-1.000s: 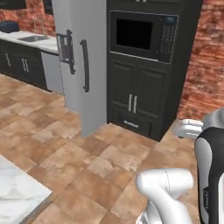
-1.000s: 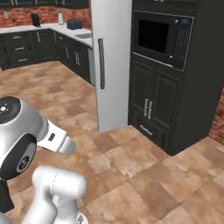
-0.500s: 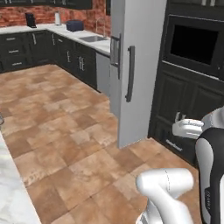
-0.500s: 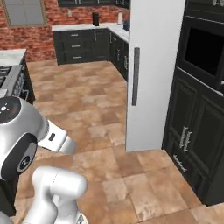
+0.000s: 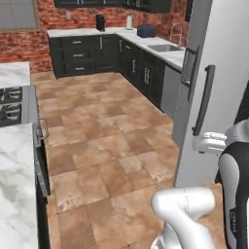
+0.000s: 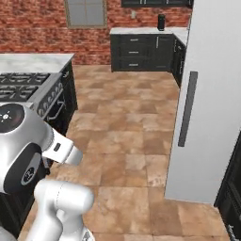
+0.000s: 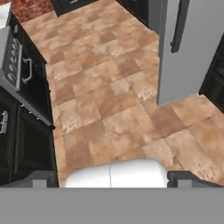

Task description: Pick up the apple and kiwi from the fridge and place one fruit on each plate on the dining counter.

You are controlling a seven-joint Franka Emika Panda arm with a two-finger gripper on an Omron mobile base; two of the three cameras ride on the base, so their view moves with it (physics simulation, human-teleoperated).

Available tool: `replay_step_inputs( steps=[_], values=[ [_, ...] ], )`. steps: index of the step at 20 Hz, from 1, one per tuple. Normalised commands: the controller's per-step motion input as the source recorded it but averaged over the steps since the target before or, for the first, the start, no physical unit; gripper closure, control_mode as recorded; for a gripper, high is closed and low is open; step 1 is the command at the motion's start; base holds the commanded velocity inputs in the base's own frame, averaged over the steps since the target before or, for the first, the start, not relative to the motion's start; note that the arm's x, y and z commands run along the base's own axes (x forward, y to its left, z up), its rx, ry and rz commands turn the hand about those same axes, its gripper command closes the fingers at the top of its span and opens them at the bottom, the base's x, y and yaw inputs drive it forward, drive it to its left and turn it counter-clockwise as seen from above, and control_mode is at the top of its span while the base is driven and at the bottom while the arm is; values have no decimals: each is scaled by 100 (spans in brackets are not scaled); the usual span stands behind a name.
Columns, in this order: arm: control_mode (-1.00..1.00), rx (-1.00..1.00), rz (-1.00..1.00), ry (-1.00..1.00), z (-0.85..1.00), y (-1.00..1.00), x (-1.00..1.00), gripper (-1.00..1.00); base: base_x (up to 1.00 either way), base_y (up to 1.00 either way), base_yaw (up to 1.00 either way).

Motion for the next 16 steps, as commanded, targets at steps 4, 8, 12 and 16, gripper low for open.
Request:
replay_step_inputs(
  steps=[4, 8, 12, 16],
  values=[
    [100, 0, 0, 0, 0, 0, 0, -100, 100, 0, 22],
    [100, 0, 0, 0, 0, 0, 0, -100, 100, 1, -7],
    [100, 0, 0, 0, 0, 0, 0, -100, 96, 17, -37],
    [100, 0, 0, 0, 0, 0, 0, -100, 91, 26, -53]
  ],
)
